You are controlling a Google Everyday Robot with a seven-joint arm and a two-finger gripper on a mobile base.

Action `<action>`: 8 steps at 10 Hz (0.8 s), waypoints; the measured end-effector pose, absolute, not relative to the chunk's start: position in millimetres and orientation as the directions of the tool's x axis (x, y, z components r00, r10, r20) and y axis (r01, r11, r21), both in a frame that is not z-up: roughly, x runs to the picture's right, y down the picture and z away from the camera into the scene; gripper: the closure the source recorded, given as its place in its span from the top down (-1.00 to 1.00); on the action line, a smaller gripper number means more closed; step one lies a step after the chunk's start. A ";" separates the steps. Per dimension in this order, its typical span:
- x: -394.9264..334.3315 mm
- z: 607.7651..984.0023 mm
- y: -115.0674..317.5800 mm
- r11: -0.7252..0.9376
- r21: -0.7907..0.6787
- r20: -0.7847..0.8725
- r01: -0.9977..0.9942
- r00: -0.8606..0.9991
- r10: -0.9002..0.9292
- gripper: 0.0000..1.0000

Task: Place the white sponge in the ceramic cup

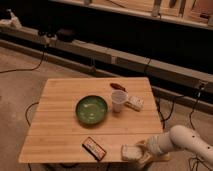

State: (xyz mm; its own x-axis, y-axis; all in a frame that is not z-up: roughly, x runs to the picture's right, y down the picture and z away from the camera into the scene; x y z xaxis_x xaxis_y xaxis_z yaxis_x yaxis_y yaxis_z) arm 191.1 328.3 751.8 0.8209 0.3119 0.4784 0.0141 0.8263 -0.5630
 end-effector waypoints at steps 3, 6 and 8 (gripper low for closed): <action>212.2 730.3 275.0 0.866 -0.496 0.513 -0.061 0.784 0.350 -1.00; 252.7 700.6 210.7 0.905 -0.401 0.512 -0.143 0.784 0.351 -1.00; 276.0 688.9 181.0 0.909 -0.371 0.473 -0.190 0.804 0.361 -1.00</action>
